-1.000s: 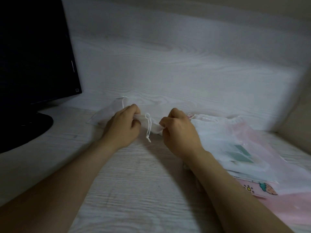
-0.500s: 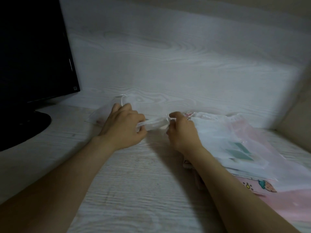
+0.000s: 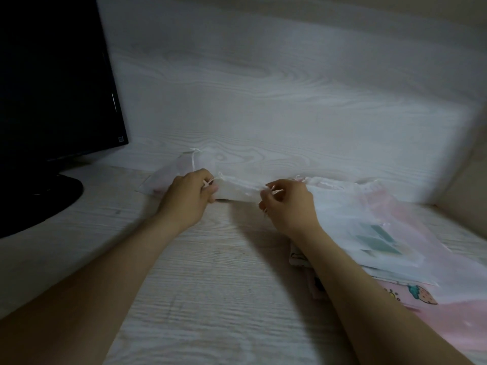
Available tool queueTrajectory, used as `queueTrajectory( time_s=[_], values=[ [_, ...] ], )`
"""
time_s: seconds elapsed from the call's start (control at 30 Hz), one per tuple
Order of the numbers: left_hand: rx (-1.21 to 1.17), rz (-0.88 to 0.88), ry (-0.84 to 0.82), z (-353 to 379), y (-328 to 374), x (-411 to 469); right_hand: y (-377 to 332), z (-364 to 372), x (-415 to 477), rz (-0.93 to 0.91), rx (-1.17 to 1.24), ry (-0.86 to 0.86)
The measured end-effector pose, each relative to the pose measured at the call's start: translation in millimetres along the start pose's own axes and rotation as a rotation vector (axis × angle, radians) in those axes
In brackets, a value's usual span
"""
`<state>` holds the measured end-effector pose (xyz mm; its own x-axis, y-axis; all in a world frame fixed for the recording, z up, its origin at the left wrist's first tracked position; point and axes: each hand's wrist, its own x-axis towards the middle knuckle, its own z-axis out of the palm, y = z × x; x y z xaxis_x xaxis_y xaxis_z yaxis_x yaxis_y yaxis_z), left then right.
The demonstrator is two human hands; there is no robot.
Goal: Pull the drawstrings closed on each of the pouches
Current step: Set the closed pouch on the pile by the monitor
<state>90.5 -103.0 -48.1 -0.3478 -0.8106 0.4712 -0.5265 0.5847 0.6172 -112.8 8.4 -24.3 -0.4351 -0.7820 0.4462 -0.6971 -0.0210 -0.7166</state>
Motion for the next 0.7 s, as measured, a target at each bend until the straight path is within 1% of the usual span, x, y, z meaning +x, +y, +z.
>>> queueTrajectory(
  time_s=[0.07, 0.17, 0.23, 0.33, 0.4, 0.47, 0.6, 0.7],
  values=[
    [-0.028, -0.022, 0.0, -0.9, 4.6, -0.4, -0.2, -0.1, -0.1, 0.02, 0.048, 0.0],
    [-0.032, -0.133, -0.007, -4.8, 16.0, -0.9, -1.1, -1.1, -0.7, 0.064, 0.143, -0.027],
    [-0.049, -0.211, -0.009, -9.2, 21.1, 0.7, -4.6, -2.4, -1.3, 0.109, 0.284, -0.03],
    [-0.031, -0.246, 0.035, -15.0, 23.2, 2.0, -12.1, -6.8, -0.6, 0.191, 0.526, -0.018],
    [-0.021, -0.263, 0.049, -15.7, 22.3, 2.0, -16.1, -10.1, 0.1, 0.226, 0.618, -0.017],
    [-0.035, -0.279, 0.075, -13.9, 19.5, 2.3, -16.1, -11.6, 1.1, 0.234, 0.646, 0.014],
    [-0.037, -0.321, 0.181, -11.2, 10.6, 6.0, -11.3, -9.9, 3.8, 0.284, 0.583, 0.117],
    [-0.035, -0.314, 0.257, -11.4, 5.5, 8.9, -10.4, -10.6, 4.8, 0.319, 0.636, 0.171]
  ],
)
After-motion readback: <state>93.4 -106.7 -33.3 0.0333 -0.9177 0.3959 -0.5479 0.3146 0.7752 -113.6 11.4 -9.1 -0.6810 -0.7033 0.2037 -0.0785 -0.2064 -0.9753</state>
